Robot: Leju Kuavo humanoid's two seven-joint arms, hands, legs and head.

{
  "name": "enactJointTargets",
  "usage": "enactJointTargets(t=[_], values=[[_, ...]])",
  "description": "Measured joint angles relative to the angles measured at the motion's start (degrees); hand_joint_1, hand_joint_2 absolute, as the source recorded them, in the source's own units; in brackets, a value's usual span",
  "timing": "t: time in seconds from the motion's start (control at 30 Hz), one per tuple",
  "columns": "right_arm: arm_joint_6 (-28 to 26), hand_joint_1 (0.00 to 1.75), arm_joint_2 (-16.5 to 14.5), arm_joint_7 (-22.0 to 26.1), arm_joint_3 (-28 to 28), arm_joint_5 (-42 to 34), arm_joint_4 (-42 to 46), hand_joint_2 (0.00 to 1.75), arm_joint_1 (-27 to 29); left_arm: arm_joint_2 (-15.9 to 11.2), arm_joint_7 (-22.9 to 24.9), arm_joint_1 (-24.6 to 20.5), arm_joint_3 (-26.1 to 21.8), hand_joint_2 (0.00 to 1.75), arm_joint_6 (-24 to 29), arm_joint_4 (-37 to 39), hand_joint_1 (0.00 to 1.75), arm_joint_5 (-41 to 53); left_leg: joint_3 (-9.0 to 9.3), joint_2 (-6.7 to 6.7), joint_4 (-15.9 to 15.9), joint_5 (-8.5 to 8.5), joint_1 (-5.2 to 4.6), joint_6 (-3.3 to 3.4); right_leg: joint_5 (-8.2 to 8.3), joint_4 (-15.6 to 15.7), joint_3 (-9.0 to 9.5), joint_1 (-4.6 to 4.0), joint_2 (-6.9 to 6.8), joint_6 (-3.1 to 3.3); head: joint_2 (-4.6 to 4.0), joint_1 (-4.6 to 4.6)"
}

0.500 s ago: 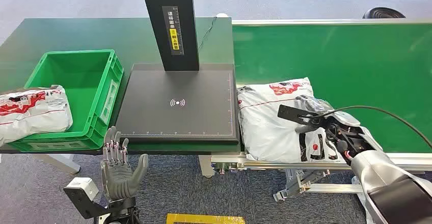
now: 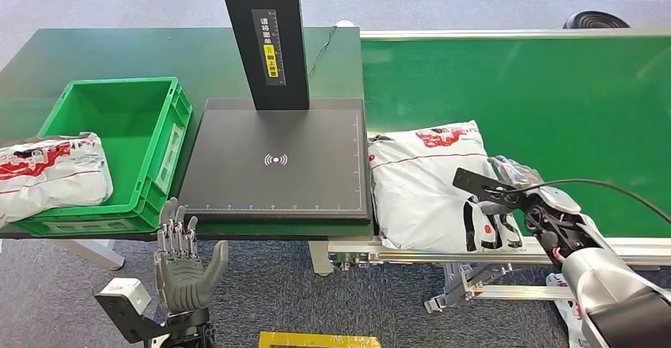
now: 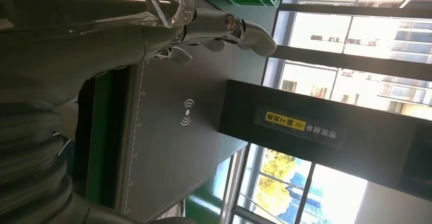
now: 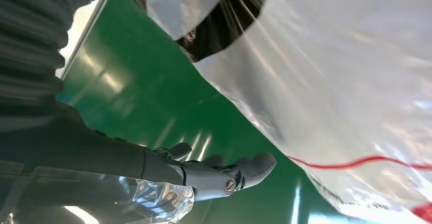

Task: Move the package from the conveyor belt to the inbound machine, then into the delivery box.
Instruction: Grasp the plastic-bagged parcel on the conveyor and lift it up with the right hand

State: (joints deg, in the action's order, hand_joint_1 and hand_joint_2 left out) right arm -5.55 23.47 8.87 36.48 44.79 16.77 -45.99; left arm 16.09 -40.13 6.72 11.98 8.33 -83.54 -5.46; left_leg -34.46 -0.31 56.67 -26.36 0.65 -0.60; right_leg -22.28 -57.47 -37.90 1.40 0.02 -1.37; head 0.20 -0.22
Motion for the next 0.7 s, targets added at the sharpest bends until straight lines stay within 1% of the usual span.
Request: enactJointTargets(t=[0.23,0.43,0.53,0.7], values=[[-0.5,0.00,0.1,0.8,-1.5,-0.2,0.0,1.75,2.3,-0.1,0.0,0.0,0.4,1.75,-0.1,0.0,0.00,0.0,0.01,0.00,0.0,-0.01,0.00,0.01,0.00,0.0,0.00,0.00,0.00,0.00,0.00,0.01],[-0.5,0.00,-0.7,2.0,-2.6,0.1,0.0,1.75,3.1,-0.1,0.0,0.0,0.9,1.75,0.2,0.0,0.00,-0.1,0.00,0.01,0.0,0.00,0.00,0.01,0.00,0.0,0.00,0.00,0.01,0.00,0.00,0.01],[-0.3,0.00,-1.8,3.3,-3.4,0.1,0.0,1.75,3.6,-0.1,0.0,0.0,1.0,1.75,0.3,0.0,0.00,-0.3,0.01,0.03,0.0,-0.01,0.01,0.01,0.00,0.0,0.00,0.00,0.01,0.00,0.00,0.01],[-0.4,0.00,-4.9,4.5,-4.3,0.7,0.0,1.75,4.7,-0.1,0.0,-0.1,1.0,1.75,0.5,0.0,0.00,-0.3,0.04,0.23,0.0,-0.04,0.03,-0.01,0.00,0.0,0.00,-0.03,0.13,0.00,0.00,0.01]])
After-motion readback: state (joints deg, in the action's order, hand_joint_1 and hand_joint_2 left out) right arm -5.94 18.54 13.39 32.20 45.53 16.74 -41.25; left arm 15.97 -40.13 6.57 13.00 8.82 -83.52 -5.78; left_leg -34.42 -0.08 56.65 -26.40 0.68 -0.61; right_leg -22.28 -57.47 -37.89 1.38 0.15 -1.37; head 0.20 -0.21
